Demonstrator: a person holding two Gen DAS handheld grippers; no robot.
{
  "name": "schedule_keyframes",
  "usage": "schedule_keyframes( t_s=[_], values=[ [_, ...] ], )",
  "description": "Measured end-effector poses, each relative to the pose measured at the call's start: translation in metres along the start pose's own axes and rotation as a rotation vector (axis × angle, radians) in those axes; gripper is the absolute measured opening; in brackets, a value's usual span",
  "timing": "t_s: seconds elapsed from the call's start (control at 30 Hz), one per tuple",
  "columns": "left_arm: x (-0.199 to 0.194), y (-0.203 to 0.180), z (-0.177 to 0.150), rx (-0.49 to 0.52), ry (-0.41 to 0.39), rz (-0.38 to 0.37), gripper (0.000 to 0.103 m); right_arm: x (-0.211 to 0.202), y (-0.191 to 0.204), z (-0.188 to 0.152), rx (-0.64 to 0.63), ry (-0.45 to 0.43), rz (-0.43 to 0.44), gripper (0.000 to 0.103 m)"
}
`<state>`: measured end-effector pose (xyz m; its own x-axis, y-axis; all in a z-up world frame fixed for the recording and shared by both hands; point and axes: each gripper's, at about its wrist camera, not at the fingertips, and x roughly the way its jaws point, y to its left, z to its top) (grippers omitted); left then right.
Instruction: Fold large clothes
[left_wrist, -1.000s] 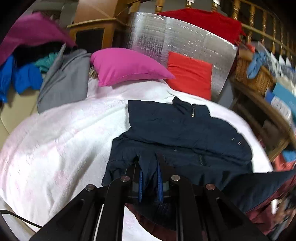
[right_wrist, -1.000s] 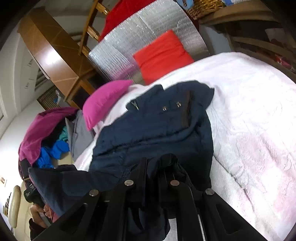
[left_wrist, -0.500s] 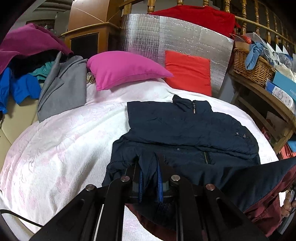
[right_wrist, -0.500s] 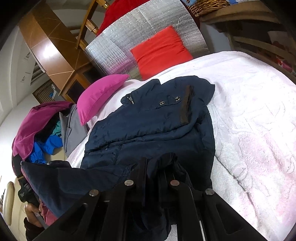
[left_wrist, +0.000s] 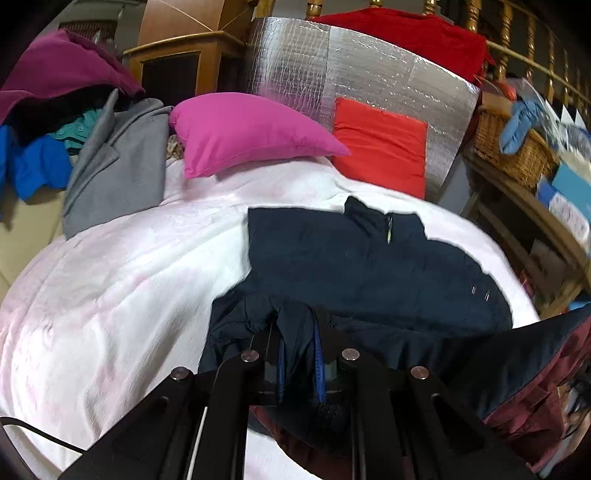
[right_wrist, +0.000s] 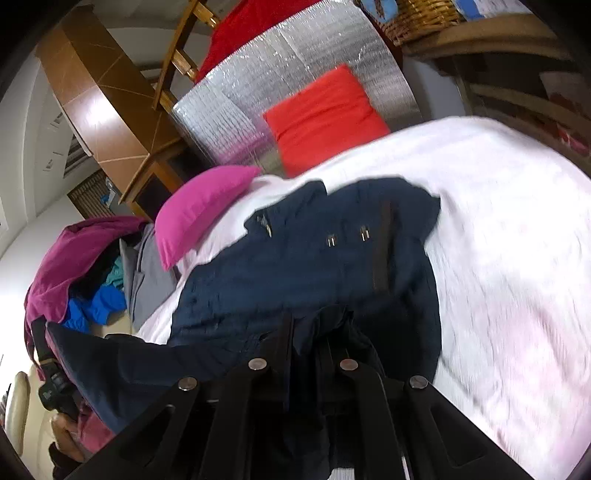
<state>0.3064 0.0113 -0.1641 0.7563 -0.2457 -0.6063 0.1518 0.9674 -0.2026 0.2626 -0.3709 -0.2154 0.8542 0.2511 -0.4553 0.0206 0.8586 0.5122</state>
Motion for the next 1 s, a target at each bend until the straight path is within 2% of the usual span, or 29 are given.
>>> schedule_keyframes(
  t_s=[0.2,0.37,0.5,0.6,0.67,0.73,0.77,0.8,0.87,0.93,1.0],
  values=[
    [0.037,-0.008,0.06,-0.055,-0.03,-0.008,0.014,0.022,0.0,0.053,0.019,-0.101,0.004,0.009],
    [0.082,-0.013,0.089,-0.082,-0.083,0.057,0.014,0.053,-0.012,0.1,0.062,-0.156,-0.038,0.009],
    [0.129,0.0,0.102,-0.139,-0.048,0.065,0.013,0.088,-0.026,0.122,0.077,-0.155,-0.092,0.009],
    [0.155,0.002,0.104,-0.12,-0.016,0.078,0.016,0.115,-0.036,0.127,0.111,-0.132,-0.109,0.009],
    [0.168,0.007,0.104,-0.142,0.005,0.077,0.017,0.128,-0.042,0.129,0.132,-0.112,-0.127,0.009],
    [0.177,0.011,0.105,-0.178,0.018,0.033,0.024,0.137,-0.051,0.133,0.176,-0.08,-0.113,0.012],
    [0.178,0.012,0.106,-0.182,0.02,0.009,0.038,0.138,-0.057,0.135,0.209,-0.066,-0.091,0.013],
    [0.178,0.013,0.106,-0.184,0.016,-0.029,0.059,0.138,-0.067,0.136,0.268,-0.057,-0.054,0.014],
    [0.17,0.016,0.107,-0.206,-0.03,-0.139,0.072,0.135,-0.08,0.131,0.349,-0.065,-0.006,0.014],
    [0.157,0.023,0.108,-0.268,-0.09,-0.217,0.078,0.134,-0.085,0.126,0.366,-0.065,0.0,0.014],
    [0.144,0.031,0.108,-0.331,-0.147,-0.269,0.092,0.13,-0.089,0.124,0.383,-0.076,0.021,0.015]
  ],
)
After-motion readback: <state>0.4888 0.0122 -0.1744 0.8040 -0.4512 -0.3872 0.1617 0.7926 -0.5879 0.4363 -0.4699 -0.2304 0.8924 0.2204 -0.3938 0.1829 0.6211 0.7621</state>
